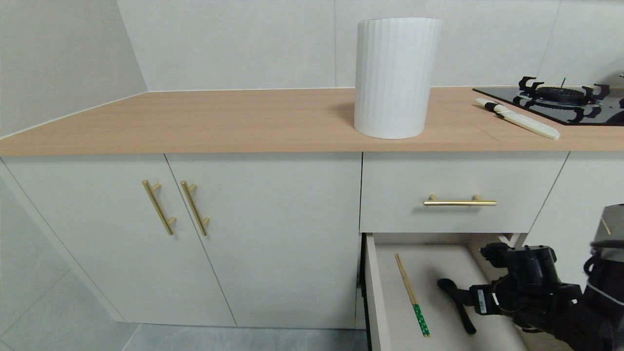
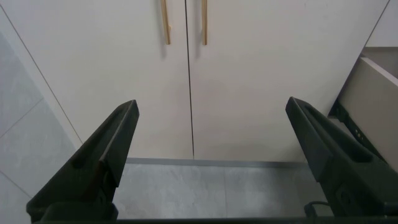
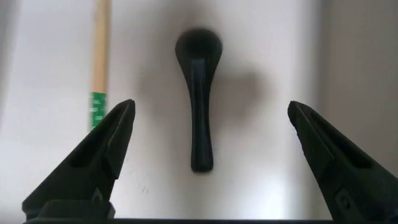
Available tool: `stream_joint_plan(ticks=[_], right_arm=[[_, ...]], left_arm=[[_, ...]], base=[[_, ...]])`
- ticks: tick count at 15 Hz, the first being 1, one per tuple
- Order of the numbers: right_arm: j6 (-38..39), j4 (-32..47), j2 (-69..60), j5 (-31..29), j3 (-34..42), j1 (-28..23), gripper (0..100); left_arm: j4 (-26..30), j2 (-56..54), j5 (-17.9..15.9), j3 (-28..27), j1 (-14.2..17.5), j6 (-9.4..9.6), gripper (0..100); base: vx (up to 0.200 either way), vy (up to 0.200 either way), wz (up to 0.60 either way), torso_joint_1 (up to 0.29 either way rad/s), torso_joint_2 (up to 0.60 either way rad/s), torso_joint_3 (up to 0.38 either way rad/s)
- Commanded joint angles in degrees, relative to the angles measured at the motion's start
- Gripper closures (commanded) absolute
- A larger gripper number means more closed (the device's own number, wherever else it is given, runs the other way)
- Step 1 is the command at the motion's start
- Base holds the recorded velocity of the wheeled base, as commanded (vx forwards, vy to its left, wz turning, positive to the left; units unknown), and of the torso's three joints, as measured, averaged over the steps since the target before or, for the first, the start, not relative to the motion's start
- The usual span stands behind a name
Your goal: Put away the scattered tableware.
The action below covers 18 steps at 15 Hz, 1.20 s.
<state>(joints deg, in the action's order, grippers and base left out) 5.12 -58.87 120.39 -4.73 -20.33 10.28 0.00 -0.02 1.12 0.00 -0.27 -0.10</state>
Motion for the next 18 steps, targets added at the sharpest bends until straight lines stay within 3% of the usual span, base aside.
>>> stream_joint_plan(ticks=[1,5,7,10,16,18], right_arm=[[0.07,7.54,-18.00,0.42,4.16,0.09,0],[-0.11,23.10,-32.06,1.30,3.28,1.50,0],[-0.64,42.96,-42.44,2.01,-1.38,5.02,0],[-0.64,58.60,-48.59,2.09,-6.38,8.97,0],[-0.73,60.01,-49.11,2.01,-6.65,9.67,0],[-0.81,60.27,-49.64,2.01,-6.65,9.76,0]], left_arm=[[0.00,0.02,0.02,0.00,0.00,0.01,0],[0.00,0.02,0.02,0.00,0.00,-0.08,0],[0.00,0.02,0.02,0.00,0.00,-0.08,0],[0.00,0.02,0.02,0.00,0.00,0.01,0],[0.00,0.02,0.02,0.00,0.00,0.01,0],[0.00,0.02,0.02,0.00,0.00,0.01,0]], base=[[0.000,0.000,0.00,0.000,0.00,0.000],[0.000,0.000,0.00,0.000,0.00,0.000],[0.000,0.000,0.00,0.000,0.00,0.000],[0.000,0.000,0.00,0.000,0.00,0.000],[0.000,0.000,0.00,0.000,0.00,0.000],[-0.200,0.000,0.00,0.000,0.00,0.002]])
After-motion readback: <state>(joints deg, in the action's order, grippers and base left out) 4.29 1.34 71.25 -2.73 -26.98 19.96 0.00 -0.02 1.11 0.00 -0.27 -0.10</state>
